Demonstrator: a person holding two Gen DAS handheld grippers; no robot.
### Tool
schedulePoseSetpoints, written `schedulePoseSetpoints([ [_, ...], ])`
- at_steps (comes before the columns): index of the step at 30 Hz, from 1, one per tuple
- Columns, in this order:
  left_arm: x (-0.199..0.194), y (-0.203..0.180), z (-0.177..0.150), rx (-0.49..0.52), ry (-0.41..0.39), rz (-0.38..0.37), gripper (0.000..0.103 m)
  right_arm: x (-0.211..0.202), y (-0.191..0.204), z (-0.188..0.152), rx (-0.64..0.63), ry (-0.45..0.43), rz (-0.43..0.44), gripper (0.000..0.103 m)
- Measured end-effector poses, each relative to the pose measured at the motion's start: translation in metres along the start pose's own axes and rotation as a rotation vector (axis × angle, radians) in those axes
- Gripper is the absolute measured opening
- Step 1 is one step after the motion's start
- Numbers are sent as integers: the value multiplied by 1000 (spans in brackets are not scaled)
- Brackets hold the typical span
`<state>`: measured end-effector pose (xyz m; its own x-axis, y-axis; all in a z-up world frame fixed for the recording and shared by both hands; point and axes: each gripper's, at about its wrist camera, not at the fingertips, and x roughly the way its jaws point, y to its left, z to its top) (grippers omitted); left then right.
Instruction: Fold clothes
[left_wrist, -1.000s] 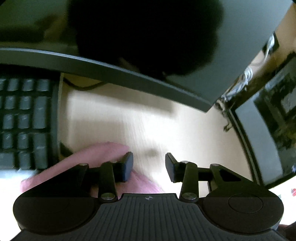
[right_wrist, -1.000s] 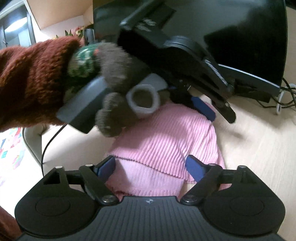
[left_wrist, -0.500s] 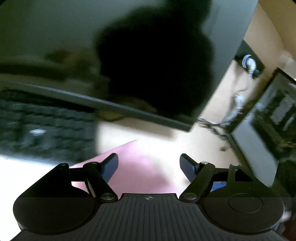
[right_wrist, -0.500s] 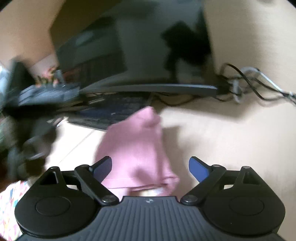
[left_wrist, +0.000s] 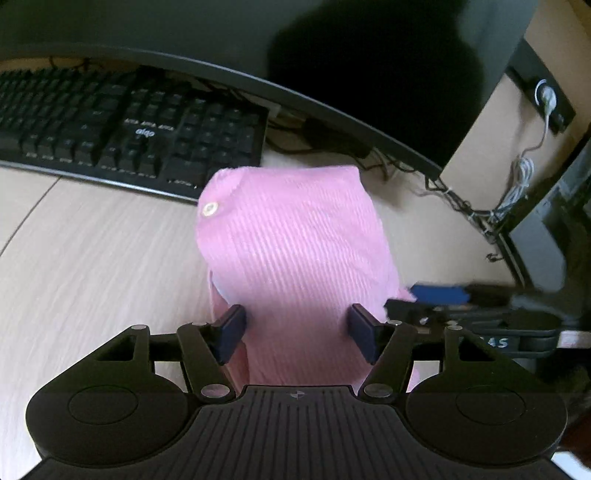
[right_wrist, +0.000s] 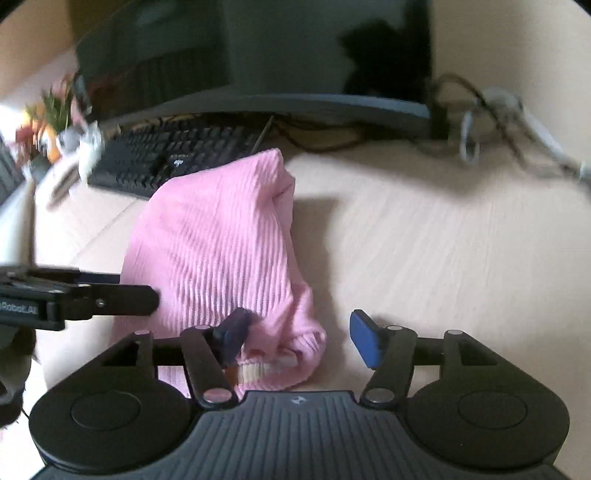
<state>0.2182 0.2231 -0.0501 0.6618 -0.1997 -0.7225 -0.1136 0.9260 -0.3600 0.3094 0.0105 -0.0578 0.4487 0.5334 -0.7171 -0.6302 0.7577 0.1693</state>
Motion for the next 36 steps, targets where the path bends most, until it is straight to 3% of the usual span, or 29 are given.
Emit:
schedulePoseSetpoints([
  [6, 8, -6, -2, 45, 6, 19, 74, -5, 17, 34, -11, -159, -39, 70],
  [10, 9, -7, 1, 74, 24, 18, 75, 50, 17, 37, -41, -88, -127, 71],
  [11, 10, -7, 4, 90, 29, 15, 77, 57, 15, 35, -35, -82, -138, 73],
  [12, 11, -8, 6, 105, 35, 11, 78, 61, 12, 34, -22, -84, -144, 81],
  [14, 13, -9, 12, 138, 47, 4, 80, 69, 6, 31, 4, -86, -156, 84],
  [19, 21, -4, 21, 190, 113, -35, 83, 38, -13, 19, 131, -110, -63, 84],
  [21, 24, 0, 23, 183, 138, -55, 84, 15, -9, 4, 90, -132, -95, 85],
  [25, 29, 4, 26, 174, 159, -78, 86, -1, -3, -28, 31, -62, -207, 85],
  [31, 24, -9, 19, 228, 75, 7, 93, 6, 11, -49, -6, -95, -229, 85],
  [34, 13, -16, 4, 203, 3, 69, 95, 5, 6, -54, -10, -111, -206, 86],
  [36, 6, -21, -6, 186, -44, 111, 94, 7, 2, -54, 10, -107, -203, 99],
])
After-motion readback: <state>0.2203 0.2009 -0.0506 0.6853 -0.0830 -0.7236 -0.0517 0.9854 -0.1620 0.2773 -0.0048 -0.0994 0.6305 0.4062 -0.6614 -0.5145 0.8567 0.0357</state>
